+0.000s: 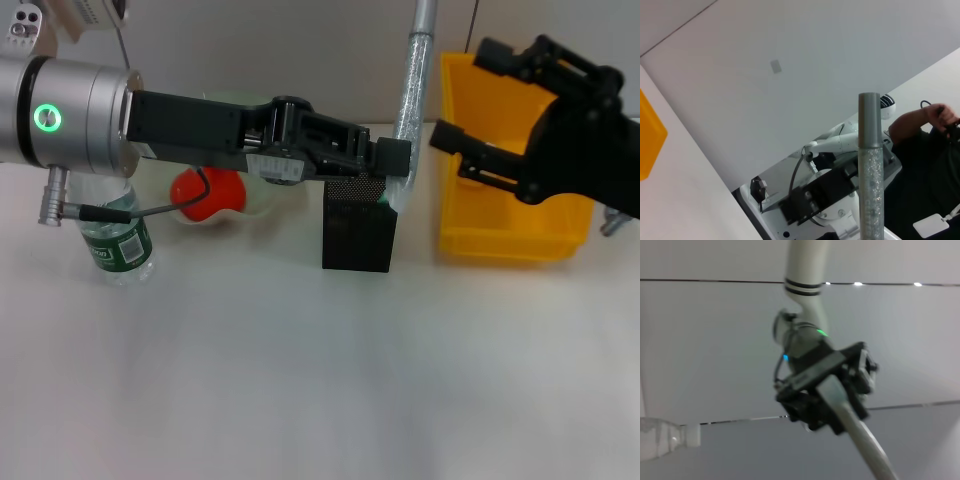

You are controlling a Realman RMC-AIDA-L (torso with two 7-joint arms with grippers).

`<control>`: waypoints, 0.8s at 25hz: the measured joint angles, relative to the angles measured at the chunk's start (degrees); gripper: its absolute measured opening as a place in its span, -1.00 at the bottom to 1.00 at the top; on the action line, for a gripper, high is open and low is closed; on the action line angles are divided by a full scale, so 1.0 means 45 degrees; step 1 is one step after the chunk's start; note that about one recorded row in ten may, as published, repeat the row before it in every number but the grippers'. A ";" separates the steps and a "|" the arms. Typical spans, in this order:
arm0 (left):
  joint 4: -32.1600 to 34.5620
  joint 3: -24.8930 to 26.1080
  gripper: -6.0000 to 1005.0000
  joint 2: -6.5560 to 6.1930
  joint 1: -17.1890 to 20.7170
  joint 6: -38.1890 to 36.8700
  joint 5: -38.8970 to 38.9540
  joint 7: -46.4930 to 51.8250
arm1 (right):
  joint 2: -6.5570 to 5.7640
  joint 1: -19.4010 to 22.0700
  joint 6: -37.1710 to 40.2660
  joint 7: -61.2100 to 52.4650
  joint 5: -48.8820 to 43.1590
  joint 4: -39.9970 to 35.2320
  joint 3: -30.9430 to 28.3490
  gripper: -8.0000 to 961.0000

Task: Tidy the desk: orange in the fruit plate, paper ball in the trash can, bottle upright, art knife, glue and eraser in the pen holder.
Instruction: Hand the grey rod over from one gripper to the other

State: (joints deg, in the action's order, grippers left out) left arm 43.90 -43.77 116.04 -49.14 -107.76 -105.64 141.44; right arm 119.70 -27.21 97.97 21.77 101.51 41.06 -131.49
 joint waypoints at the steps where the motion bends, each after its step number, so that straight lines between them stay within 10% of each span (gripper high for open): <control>1: 0.0000 0.0000 -0.70 0.0000 0.0000 0.0000 0.0000 0.0000 | -0.0003 -0.0009 -0.0082 0.0205 0.0062 0.0001 0.0218 0.55; 20: -0.0010 -0.0007 -0.70 -0.0078 -0.0020 -0.0056 -0.0054 0.0773 | 0.0002 -0.0356 0.0093 0.4217 0.0697 -0.0099 0.1132 0.55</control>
State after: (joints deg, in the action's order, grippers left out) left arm 43.86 -43.81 115.70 -49.23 -108.01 -105.88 144.92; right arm 119.71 -28.81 98.38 40.75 104.64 40.61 -126.39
